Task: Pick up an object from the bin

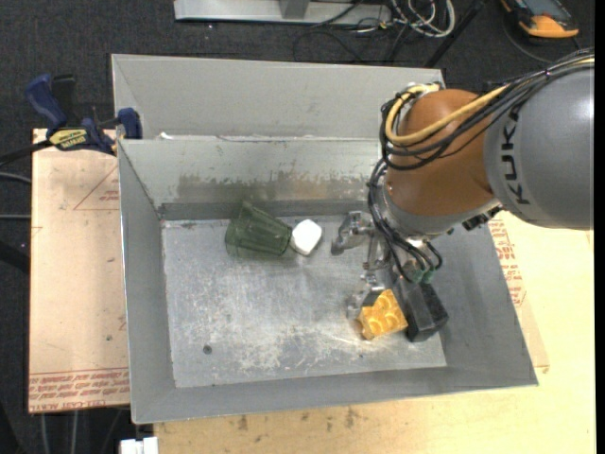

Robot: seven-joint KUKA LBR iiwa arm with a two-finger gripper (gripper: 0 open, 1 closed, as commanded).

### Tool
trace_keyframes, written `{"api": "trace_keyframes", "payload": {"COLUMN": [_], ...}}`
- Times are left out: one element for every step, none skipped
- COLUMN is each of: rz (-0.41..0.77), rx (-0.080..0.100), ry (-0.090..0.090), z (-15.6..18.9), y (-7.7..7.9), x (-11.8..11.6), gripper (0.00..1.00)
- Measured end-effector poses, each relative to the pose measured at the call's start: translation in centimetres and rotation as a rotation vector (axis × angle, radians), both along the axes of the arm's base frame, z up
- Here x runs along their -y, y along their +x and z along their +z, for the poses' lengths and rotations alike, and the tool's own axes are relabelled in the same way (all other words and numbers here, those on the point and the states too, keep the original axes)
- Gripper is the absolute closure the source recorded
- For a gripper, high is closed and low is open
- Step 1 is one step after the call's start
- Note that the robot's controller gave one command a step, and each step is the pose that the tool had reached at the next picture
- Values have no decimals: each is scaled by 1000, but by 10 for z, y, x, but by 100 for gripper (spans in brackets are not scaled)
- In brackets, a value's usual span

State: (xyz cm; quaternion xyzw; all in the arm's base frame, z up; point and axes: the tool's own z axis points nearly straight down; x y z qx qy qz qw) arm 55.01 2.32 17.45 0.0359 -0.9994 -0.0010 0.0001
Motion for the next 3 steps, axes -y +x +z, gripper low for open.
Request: {"api": "trace_keyframes", "payload": {"rz": [-85,-146,160], "rx": [11,0,0], "ry": [-2,-1,-1], "z": [-40,-84,-93], "y": [23,6,-9], "x": [14,29,42], "gripper": [0,0,0]}}
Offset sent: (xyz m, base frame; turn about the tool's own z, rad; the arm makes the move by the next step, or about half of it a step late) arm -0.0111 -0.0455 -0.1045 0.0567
